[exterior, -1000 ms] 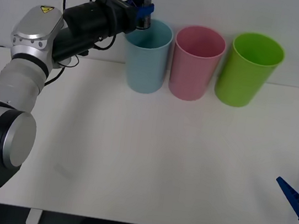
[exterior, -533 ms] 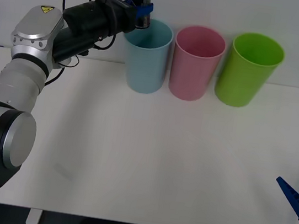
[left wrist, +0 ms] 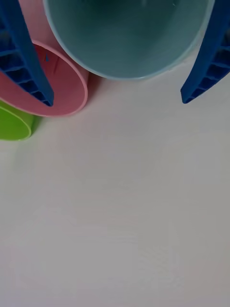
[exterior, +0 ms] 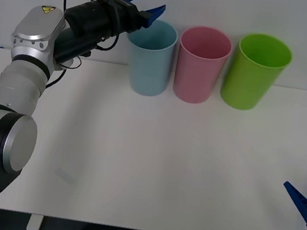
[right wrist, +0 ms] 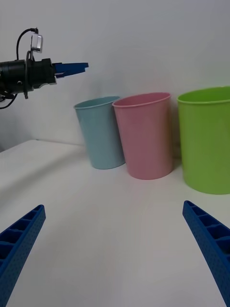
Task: Grasp the object on the table and drop it into the matching bin: aluminum can to the light blue bin, PET bottle to the pink bin.
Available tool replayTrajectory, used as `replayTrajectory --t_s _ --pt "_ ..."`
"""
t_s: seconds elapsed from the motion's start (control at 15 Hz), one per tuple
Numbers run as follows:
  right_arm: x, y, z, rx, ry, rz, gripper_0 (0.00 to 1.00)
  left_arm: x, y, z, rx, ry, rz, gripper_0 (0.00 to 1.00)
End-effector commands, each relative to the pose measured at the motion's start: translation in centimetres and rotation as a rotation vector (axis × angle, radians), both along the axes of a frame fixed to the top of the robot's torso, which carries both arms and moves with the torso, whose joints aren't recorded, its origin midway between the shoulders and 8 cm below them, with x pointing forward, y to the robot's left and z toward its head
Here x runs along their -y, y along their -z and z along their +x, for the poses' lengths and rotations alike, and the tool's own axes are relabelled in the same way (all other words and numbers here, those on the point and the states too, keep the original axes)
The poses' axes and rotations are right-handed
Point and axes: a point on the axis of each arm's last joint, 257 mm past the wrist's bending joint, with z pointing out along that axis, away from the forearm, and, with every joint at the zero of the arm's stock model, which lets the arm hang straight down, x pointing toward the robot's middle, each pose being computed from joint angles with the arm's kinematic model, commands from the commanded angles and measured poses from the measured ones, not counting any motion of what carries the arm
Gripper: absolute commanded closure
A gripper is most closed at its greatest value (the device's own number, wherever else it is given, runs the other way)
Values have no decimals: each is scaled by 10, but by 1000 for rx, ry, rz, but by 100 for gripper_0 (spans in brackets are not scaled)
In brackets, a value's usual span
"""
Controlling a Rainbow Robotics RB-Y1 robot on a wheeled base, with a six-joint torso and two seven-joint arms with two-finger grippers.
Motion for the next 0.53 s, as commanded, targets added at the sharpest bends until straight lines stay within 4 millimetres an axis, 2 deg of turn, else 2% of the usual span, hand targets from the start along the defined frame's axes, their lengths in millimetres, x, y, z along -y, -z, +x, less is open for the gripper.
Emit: replayTrajectory --t_s 0.07,0.4,0.53 --pt "0 0 0 0 0 0 0 0 -2 -2 -4 11 -18 0" --pt "0 0 0 0 0 0 0 -15 -4 -12 -8 56 -71 0" --pt "0 0 0 0 0 0 0 -33 0 -19 -12 76 -89 0"
